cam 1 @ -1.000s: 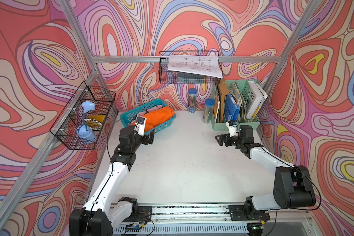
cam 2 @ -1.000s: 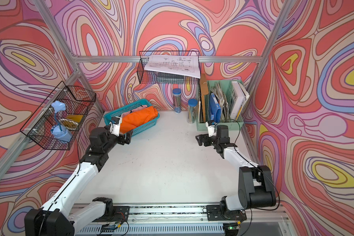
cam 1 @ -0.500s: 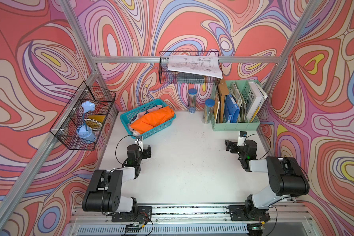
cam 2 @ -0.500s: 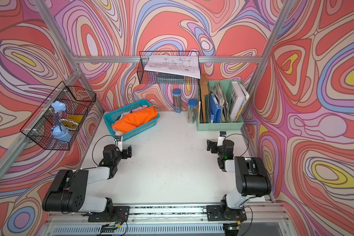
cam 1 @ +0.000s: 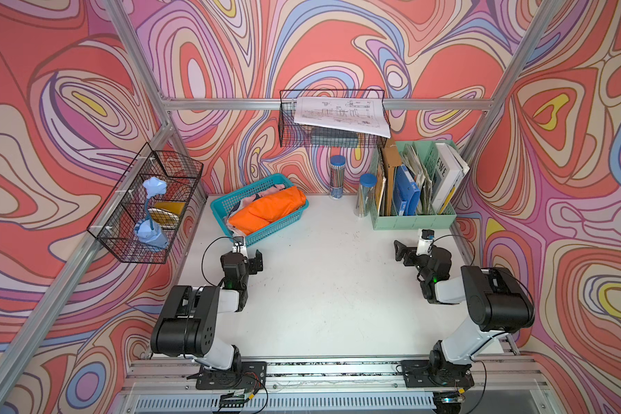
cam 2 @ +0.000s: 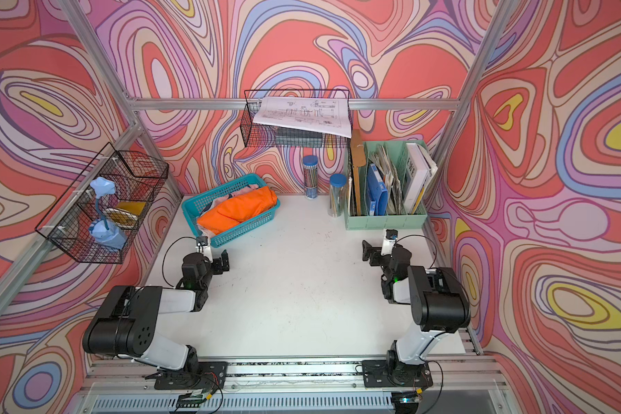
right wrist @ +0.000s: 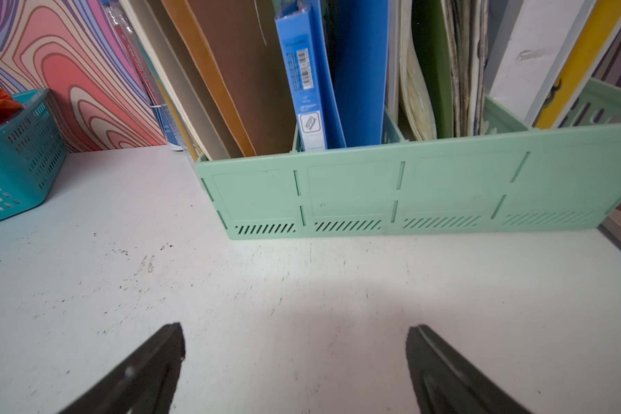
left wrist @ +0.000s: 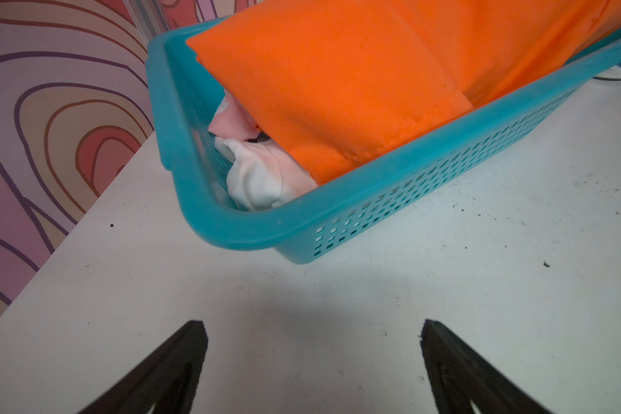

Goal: Roll up the shorts
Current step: Reset both arms

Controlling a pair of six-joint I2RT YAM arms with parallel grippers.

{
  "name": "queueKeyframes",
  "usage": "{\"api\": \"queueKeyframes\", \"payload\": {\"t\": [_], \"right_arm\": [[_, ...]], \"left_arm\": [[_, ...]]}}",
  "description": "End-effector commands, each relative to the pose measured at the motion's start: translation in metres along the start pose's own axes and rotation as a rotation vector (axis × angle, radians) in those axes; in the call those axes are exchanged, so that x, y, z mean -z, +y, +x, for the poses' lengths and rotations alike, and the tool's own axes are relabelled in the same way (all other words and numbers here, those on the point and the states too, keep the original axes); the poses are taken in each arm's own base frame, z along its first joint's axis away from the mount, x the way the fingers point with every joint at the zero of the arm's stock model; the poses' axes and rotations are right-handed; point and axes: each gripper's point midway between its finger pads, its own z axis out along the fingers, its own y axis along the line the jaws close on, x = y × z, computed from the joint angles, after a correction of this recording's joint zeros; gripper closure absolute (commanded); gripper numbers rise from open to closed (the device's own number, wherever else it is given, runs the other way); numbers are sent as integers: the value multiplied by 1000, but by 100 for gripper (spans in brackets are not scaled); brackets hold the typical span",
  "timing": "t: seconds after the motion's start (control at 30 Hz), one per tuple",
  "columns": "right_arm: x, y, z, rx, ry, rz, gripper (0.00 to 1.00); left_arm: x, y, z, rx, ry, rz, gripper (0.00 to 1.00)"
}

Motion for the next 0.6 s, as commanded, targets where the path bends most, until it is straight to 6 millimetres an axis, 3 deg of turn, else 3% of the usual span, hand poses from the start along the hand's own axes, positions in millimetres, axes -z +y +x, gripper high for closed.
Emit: {"api": "queueKeyframes", "payload": {"t": [0.0,0.27,0.57], "right_arm": [[-1,-2,-12,3,-38,8,2],[-1,-2,-12,4,-37,9,2],[-1,-2,-12,3,-38,10,2]], "left_arm": [[0,8,-10,28,-43,-36,2],[-3,-5,-8,-4,-21,34,1],[-2,-4,-9,-2,-23,33,1]]}}
